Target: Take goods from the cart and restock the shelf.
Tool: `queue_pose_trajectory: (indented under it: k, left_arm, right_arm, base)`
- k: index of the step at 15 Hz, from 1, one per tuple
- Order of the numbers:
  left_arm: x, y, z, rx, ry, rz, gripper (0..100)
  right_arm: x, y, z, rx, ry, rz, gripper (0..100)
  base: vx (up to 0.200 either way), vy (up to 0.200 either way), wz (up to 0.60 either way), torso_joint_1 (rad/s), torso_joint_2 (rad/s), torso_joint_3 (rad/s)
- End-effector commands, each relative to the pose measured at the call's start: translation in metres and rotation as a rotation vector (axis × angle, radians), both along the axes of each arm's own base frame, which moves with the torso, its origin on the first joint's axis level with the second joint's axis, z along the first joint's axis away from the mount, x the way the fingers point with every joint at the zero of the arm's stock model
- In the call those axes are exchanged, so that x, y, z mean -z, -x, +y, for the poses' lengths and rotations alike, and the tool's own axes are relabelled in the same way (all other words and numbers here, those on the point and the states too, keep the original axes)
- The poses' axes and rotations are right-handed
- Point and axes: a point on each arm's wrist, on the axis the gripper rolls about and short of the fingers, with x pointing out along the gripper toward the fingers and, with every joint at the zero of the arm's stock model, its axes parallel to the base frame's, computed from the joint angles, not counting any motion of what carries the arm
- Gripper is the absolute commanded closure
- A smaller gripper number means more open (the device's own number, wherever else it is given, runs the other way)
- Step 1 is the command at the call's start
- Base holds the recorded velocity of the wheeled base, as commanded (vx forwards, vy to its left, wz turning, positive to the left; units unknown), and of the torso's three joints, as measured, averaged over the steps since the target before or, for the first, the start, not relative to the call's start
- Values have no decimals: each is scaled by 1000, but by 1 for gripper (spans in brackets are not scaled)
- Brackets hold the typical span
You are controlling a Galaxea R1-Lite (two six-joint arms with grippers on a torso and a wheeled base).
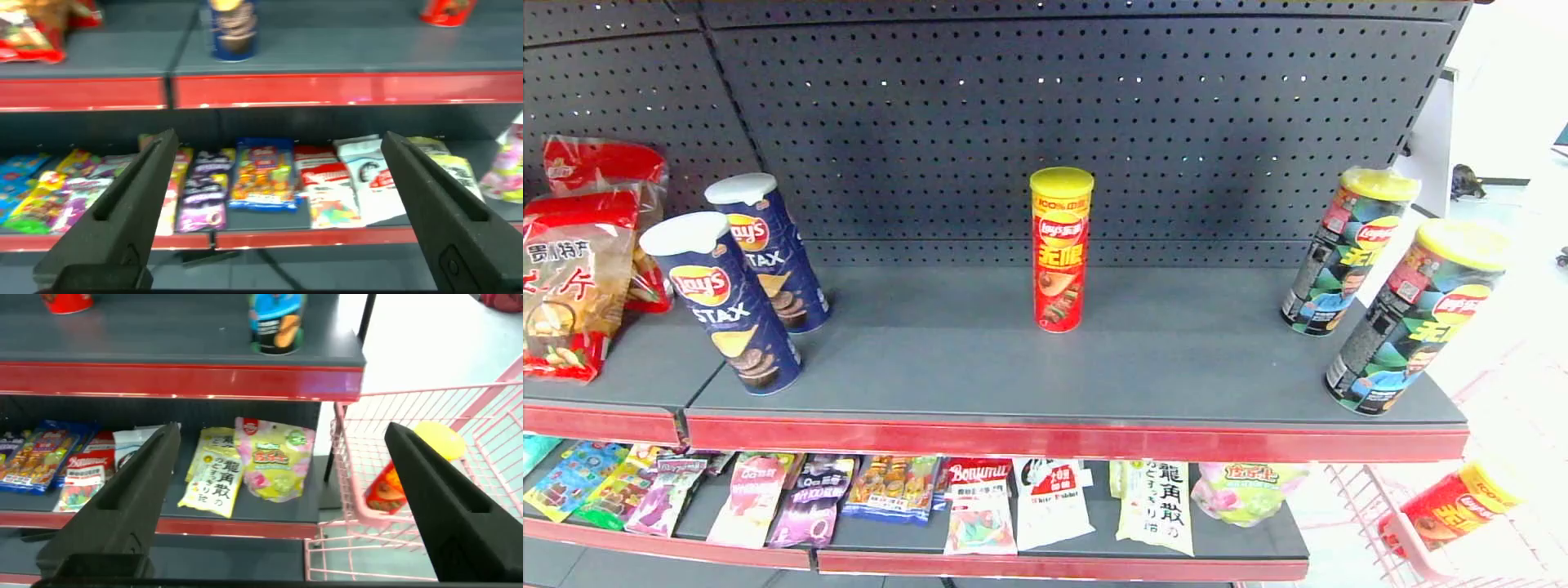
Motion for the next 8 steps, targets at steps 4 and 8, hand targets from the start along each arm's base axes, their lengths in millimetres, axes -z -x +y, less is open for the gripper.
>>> queue_pose_trajectory:
  k: [4,8]
  left_arm:
    - [0,0,0,-2,0,-1,0]
    - [0,0,0,-2,0,1,0]
  right_arm:
    - [0,0,0,-1,0,0,0]
    - [0,0,0,-1,0,0,0]
  base:
    - [0,-200,0,1,1,4]
    - [0,-200,0,4,4,4]
